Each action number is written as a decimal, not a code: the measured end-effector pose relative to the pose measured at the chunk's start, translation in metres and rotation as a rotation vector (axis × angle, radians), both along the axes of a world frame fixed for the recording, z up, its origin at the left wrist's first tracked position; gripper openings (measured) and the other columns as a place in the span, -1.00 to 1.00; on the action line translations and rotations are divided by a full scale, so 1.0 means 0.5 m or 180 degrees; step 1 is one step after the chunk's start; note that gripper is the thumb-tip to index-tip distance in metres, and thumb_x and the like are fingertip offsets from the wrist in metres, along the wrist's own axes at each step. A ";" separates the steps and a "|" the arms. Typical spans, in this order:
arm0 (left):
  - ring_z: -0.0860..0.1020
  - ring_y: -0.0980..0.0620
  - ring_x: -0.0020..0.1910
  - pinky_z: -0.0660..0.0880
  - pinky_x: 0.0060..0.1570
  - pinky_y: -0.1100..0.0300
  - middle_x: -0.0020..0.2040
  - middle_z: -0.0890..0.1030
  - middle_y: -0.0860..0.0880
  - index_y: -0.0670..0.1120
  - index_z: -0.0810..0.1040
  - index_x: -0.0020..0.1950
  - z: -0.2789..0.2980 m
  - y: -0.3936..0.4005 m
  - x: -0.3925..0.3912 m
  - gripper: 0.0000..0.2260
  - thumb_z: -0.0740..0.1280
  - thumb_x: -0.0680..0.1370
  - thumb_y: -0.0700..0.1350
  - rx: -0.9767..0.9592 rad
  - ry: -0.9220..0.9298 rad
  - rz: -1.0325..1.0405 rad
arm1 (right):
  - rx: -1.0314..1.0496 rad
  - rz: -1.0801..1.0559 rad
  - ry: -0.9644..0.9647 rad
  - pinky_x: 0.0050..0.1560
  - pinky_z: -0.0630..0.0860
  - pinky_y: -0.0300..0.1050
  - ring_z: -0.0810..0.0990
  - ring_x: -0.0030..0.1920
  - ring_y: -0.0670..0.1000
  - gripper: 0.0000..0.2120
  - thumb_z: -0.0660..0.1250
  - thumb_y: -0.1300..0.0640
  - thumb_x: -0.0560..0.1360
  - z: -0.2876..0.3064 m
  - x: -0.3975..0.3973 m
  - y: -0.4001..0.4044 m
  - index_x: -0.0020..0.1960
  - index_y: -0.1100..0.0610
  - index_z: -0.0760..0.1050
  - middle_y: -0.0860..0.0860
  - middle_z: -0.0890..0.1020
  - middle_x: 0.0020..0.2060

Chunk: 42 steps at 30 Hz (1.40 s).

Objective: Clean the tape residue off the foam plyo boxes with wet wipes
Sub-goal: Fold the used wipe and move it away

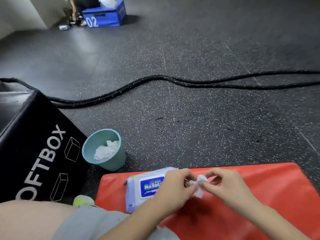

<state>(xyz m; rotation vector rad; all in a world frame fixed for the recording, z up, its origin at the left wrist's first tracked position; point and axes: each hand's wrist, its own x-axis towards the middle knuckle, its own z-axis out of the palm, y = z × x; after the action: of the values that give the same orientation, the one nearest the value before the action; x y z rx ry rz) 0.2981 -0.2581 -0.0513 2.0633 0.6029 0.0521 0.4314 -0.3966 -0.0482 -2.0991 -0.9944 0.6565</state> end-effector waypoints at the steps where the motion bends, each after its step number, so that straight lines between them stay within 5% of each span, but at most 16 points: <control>1: 0.53 0.20 -0.24 0.48 -0.12 0.22 -0.20 0.64 0.10 -0.02 0.65 -0.01 -0.010 -0.005 0.008 -0.92 0.41 0.51 -0.09 0.0102 0.0085 -0.0166 | -0.0076 -0.0004 -0.0011 -0.23 0.45 -0.36 0.63 -0.31 -0.17 -0.84 0.59 0.10 0.38 -0.012 0.003 -0.011 -0.14 -0.08 0.64 -0.25 0.68 -0.27; 4: 0.58 0.10 -0.09 0.42 -0.09 0.24 -0.08 0.67 0.03 0.00 0.65 0.05 -0.026 -0.016 0.039 -0.87 0.38 0.52 -0.11 0.0548 0.0304 -0.0487 | -0.0226 0.0093 -0.0124 -0.16 0.49 -0.35 0.62 -0.31 -0.17 -0.74 0.55 0.07 0.40 -0.040 0.018 -0.039 -0.05 -0.24 0.57 -0.35 0.65 -0.20; 10: 0.55 -0.01 0.03 0.46 0.04 0.13 0.01 0.64 -0.02 0.04 0.63 0.13 -0.064 -0.024 0.094 -0.80 0.35 0.53 -0.06 0.1046 0.0614 -0.0824 | -0.0840 0.0198 -0.0402 -0.16 0.48 -0.19 0.60 -0.23 -0.23 -0.92 0.46 -0.14 0.44 -0.079 0.050 -0.068 -0.20 -0.28 0.58 -0.31 0.56 -0.39; 14: 0.52 -0.05 0.13 0.45 0.07 0.07 0.10 0.62 -0.02 0.02 0.55 0.15 -0.086 -0.029 0.098 -0.81 0.32 0.54 -0.03 0.1340 0.0779 -0.0920 | -0.1568 0.0364 -0.0953 -0.08 0.39 -0.13 0.59 0.06 -0.13 -0.71 0.27 -0.32 0.50 -0.082 0.050 -0.073 0.11 -0.22 0.58 -0.22 0.48 -0.18; 18: 0.45 -0.04 0.18 0.44 0.05 0.03 0.11 0.54 -0.02 0.01 0.55 0.17 -0.088 -0.023 0.089 -0.78 0.31 0.56 0.03 0.1613 0.0904 -0.0964 | -0.1600 0.0405 -0.0995 0.05 0.45 -0.12 0.58 0.14 -0.10 -0.67 0.23 -0.33 0.52 -0.087 0.037 -0.072 0.17 -0.19 0.48 -0.18 0.47 0.02; 21: 0.47 -0.07 0.18 0.46 0.04 0.02 0.09 0.54 -0.04 0.00 0.56 0.19 -0.086 -0.018 0.082 -0.76 0.32 0.56 0.01 0.1559 0.0934 -0.1024 | -0.1491 0.0424 -0.0997 0.04 0.47 -0.12 0.58 0.11 -0.13 -0.64 0.26 -0.37 0.48 -0.086 0.037 -0.066 0.13 -0.17 0.46 -0.19 0.47 0.02; 25: 0.48 0.00 0.16 0.48 0.07 0.02 0.10 0.54 0.01 0.04 0.56 0.23 -0.073 -0.005 0.060 -0.76 0.29 0.58 0.00 0.1471 0.0604 -0.0881 | -0.0997 0.0304 -0.1065 -0.22 0.36 -0.28 0.53 -0.13 -0.21 -0.70 0.28 -0.37 0.47 -0.067 0.036 -0.046 0.00 -0.17 0.52 -0.21 0.48 -0.18; 27: 0.48 0.05 0.14 0.48 0.08 0.04 0.07 0.54 0.05 0.06 0.58 0.21 -0.054 0.014 0.041 -0.79 0.28 0.60 0.00 0.1462 0.0319 -0.0660 | -0.0594 0.0244 -0.1062 -0.30 0.27 -0.37 0.45 -0.24 -0.21 -0.79 0.35 -0.28 0.47 -0.053 0.028 -0.012 -0.08 -0.17 0.56 -0.20 0.48 -0.27; 31: 0.52 0.14 0.02 0.49 0.02 0.14 -0.03 0.56 0.14 0.11 0.63 0.12 0.003 0.084 -0.029 -0.83 0.30 0.57 0.00 0.1513 -0.0149 0.0069 | -0.0042 0.0546 -0.1109 -0.20 0.48 -0.11 0.56 -0.18 -0.15 -0.87 0.37 -0.16 0.52 -0.010 -0.018 0.113 -0.06 -0.13 0.60 -0.22 0.52 -0.27; 35: 0.54 0.23 -0.07 0.46 0.00 0.31 -0.08 0.61 0.15 0.05 0.67 0.07 0.084 0.175 -0.164 -0.84 0.36 0.53 -0.08 0.1613 -0.0540 0.1017 | 0.0617 0.1002 -0.1093 -0.17 0.55 -0.04 0.58 -0.18 -0.10 -0.68 0.17 -0.25 0.47 0.065 -0.110 0.277 -0.05 -0.11 0.61 -0.17 0.58 -0.24; 42: 0.56 0.09 -0.23 0.43 -0.10 0.41 -0.04 0.62 0.17 0.07 0.68 0.10 0.212 0.250 -0.470 -0.77 0.46 0.49 -0.18 0.1967 -0.0716 0.2780 | 0.1248 0.2334 -0.1204 -0.09 0.59 0.05 0.63 -0.09 -0.04 -0.69 0.19 -0.22 0.51 0.173 -0.364 0.512 0.02 -0.09 0.61 -0.16 0.64 -0.15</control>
<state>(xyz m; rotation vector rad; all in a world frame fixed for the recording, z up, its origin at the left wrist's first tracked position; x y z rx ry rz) 0.0629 -0.1332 0.0549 2.1415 1.4277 1.0719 0.2495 -0.1408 0.0382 -1.5087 -1.9685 0.3504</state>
